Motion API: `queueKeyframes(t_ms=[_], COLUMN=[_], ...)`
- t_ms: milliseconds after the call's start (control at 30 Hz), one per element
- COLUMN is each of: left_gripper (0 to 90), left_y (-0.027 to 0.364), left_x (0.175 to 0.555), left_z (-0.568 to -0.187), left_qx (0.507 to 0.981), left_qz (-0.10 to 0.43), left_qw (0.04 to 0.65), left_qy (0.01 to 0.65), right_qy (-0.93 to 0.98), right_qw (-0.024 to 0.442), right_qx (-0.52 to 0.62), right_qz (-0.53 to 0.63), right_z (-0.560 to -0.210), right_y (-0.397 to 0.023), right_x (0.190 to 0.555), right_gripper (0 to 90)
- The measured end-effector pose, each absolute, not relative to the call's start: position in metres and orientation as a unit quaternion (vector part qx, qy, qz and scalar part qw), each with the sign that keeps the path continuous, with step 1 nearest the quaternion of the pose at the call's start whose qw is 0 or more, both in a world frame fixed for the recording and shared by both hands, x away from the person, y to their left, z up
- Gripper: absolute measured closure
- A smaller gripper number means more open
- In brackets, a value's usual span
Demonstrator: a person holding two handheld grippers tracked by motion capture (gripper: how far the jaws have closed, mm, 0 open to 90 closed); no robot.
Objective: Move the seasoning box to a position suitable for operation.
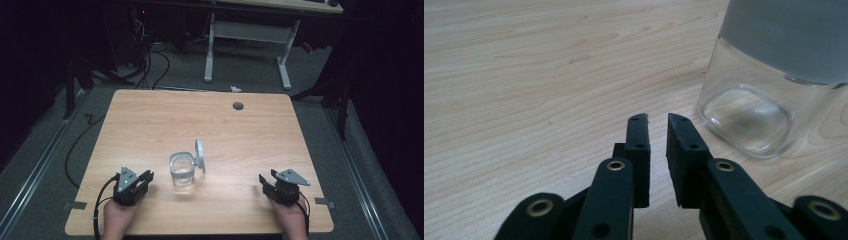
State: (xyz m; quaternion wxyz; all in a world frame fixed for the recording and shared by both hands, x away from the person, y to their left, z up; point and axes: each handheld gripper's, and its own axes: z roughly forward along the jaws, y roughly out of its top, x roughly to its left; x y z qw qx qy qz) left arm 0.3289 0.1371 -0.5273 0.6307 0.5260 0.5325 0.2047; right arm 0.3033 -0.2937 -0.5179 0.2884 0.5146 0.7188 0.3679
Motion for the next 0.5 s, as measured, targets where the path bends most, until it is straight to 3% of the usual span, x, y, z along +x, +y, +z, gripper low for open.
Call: queueKeyframes(t_ms=[133,500], left_gripper=[90.0,90.0], left_y=[0.131,0.106], left_x=[0.329,0.327], left_z=[-0.529,-0.519], left_qx=[0.530,0.534], left_qz=[0.196,0.194], left_qw=[0.624,0.631], left_qy=[0.540,0.528], right_qy=[0.720,0.730], right_qw=[0.286,0.272], right_qx=[0.513,0.508], right_qz=[0.370,0.368], right_z=[-0.518,-0.522], right_y=[-0.293,-0.288], right_x=[0.305,0.307], right_gripper=[48.0,48.3])
